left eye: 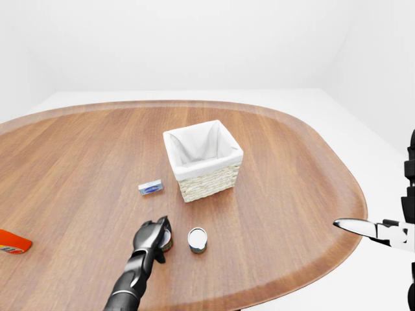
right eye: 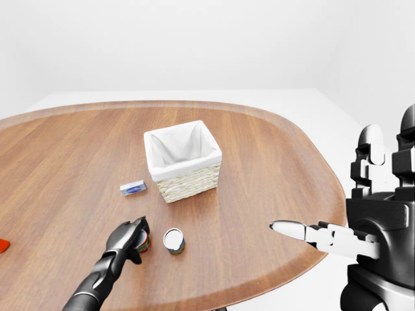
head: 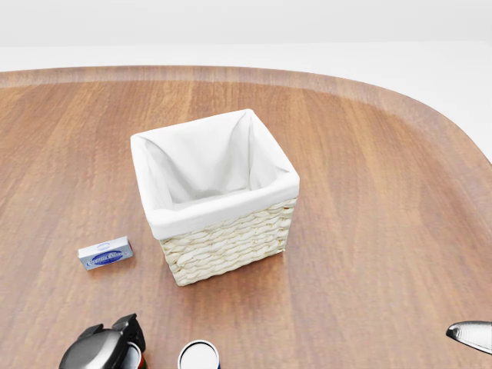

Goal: Pick up the tomato sauce, and put it in the basket.

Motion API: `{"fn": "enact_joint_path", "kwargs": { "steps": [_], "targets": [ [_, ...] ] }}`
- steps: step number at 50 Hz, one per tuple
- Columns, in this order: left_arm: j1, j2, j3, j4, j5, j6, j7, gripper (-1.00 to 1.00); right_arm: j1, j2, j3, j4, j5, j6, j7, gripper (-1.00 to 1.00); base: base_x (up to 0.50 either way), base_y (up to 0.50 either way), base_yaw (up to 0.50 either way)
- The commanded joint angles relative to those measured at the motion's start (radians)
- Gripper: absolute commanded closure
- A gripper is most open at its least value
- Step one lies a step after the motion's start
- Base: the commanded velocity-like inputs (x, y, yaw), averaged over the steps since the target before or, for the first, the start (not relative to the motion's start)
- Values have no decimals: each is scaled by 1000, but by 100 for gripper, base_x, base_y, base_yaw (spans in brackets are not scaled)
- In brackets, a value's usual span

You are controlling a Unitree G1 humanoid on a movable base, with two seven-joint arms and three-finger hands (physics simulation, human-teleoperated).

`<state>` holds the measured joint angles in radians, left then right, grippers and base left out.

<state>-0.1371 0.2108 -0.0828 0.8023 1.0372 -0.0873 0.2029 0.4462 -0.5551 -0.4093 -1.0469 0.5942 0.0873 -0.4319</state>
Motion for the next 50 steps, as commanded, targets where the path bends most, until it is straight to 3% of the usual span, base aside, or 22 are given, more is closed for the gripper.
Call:
{"fn": "enact_joint_path", "kwargs": {
  "steps": [1,19,23,25,26,28,32,34,35,38,43,45,48,50],
  "targets": [
    [8,-11,-13,39,44,0,17,100,-1,-14,-4,0,11,0,-10,-100,0,0,0],
    [11,-11,-13,25,47,0,26,100,4,-13,-3,0,11,0,-11,-100,0,0,0],
    [52,-26,34,-185,-22,0,-12,100,5,-5,-4,0,5,0,-2,-100,0,0,0],
    [55,-37,65,-307,-47,0,7,100,6,-2,-3,0,2,0,-1,-100,0,0,0],
    [58,-57,96,-416,-116,0,-49,100,0,-6,3,0,1,0,-6,-100,0,0,0],
    [65,-68,103,-548,-128,0,-88,100,-11,-8,15,0,-7,0,-10,-100,0,0,0],
    [80,-103,110,-865,-161,0,-246,100,5,-1,0,0,1,0,-1,-100,0,0,0],
    [91,-116,112,-997,-168,53,-316,100,2,3,1,0,-2,0,2,-100,0,0,0],
    [93,-130,119,-1123,-179,103,-378,100,-3,-1,5,0,-3,0,-1,-100,0,0,0],
    [85,-138,127,-1261,-196,169,-451,100,2,7,1,0,-4,0,6,-100,0,0,0],
    [21,-151,127,-1485,-208,175,-569,100,5,1,-6,0,4,0,3,-100,0,0,0],
    [-48,-163,115,-1560,-205,175,-617,100,9,4,-7,0,3,0,6,-100,0,0,0],
    [-114,-169,102,-1583,-227,175,-629,100,9,6,-9,0,5,0,8,-100,0,0,0],
    [-240,-161,102,-1503,-222,175,-583,100,11,0,-9,0,7,0,4,-100,0,0,0]
  ]
}}
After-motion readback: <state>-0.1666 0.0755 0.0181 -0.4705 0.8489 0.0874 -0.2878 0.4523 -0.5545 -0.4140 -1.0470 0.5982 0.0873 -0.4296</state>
